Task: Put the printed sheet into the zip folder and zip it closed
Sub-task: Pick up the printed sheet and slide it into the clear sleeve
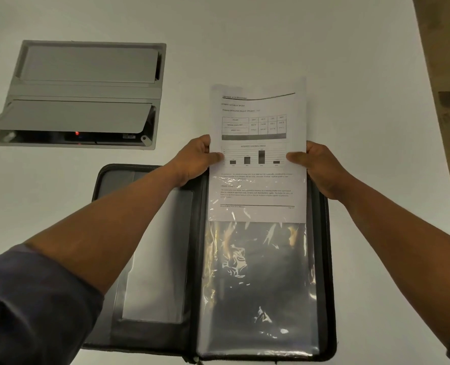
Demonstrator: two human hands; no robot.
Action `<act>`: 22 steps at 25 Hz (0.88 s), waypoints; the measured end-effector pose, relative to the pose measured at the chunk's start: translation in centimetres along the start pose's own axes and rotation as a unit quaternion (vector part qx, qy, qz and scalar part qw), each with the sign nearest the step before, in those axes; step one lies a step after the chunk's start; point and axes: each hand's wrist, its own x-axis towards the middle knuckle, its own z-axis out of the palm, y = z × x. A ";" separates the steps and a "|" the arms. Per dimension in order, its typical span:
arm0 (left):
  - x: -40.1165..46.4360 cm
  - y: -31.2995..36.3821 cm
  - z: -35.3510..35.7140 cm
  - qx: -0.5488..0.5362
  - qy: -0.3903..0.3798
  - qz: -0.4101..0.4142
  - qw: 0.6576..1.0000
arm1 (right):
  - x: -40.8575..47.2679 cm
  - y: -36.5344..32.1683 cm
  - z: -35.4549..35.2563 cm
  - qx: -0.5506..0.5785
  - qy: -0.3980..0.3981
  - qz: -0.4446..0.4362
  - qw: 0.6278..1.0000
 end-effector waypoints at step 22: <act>0.8 -0.4 0.8 -0.073 0.107 -0.016 0.991 | 0.5 0.8 0.2 0.023 0.063 0.016 0.998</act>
